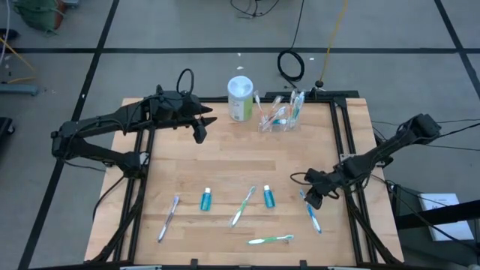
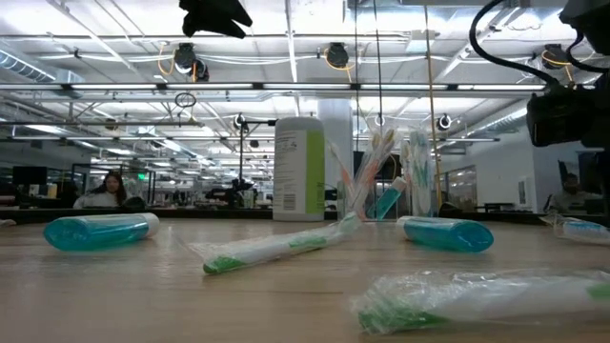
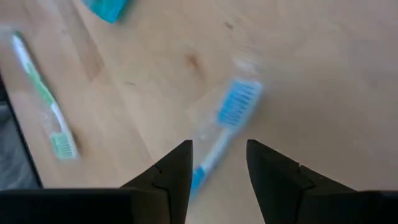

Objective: Pick & Place toothbrushing station
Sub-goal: Put the blue toothbrush into the transparent organizer

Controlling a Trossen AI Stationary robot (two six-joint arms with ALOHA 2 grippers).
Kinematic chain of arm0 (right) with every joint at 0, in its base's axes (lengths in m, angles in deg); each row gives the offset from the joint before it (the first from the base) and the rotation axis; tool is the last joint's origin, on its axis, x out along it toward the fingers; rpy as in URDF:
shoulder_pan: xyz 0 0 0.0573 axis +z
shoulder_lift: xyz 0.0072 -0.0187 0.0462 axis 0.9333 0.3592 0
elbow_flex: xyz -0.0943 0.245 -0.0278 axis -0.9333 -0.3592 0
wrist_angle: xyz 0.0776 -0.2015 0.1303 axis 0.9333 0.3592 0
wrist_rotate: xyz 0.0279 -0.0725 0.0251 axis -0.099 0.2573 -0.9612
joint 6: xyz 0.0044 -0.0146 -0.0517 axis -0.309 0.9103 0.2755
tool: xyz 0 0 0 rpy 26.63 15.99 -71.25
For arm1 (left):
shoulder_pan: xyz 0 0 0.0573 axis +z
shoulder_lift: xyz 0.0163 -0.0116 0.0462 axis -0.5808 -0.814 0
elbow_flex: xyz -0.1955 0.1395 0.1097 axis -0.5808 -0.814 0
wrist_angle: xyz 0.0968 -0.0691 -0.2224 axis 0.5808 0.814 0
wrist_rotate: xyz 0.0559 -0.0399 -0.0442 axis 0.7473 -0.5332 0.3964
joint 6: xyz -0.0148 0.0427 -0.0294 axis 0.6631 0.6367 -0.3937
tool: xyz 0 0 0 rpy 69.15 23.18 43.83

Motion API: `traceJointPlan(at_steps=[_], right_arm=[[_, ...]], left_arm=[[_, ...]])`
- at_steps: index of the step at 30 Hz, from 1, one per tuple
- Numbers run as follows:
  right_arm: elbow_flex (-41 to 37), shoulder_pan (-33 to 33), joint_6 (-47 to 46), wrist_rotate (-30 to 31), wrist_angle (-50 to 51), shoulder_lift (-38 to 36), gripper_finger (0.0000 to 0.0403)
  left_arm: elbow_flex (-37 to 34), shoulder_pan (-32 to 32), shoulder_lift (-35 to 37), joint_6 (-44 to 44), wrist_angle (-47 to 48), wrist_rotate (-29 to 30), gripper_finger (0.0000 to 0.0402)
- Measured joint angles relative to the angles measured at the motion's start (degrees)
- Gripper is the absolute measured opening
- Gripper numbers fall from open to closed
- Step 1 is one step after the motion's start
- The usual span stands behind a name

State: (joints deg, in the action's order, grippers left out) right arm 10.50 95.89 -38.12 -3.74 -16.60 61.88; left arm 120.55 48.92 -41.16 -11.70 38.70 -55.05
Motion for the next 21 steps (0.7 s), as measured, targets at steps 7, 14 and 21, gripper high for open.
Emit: traceJointPlan(at_steps=[7, 14, 21], right_arm=[[-1.3, 1.4, 1.5, 0.6, -7.1, 8.0, 0.0141], [-1.4, 3.0, 10.3, 8.4, -11.5, 12.0, 0.0130], [-1.5, 3.0, 10.1, 12.2, -12.6, 13.8, 0.0033]], left_arm=[[0.0, 0.0, 0.0, 0.0, 0.0, 0.0, 0.0177], [0.0, 0.0, 0.0, 0.6, 0.0, 0.0, 0.0177], [0.0, 0.0, 0.0, -0.6, 1.5, -0.1, 0.0177]])
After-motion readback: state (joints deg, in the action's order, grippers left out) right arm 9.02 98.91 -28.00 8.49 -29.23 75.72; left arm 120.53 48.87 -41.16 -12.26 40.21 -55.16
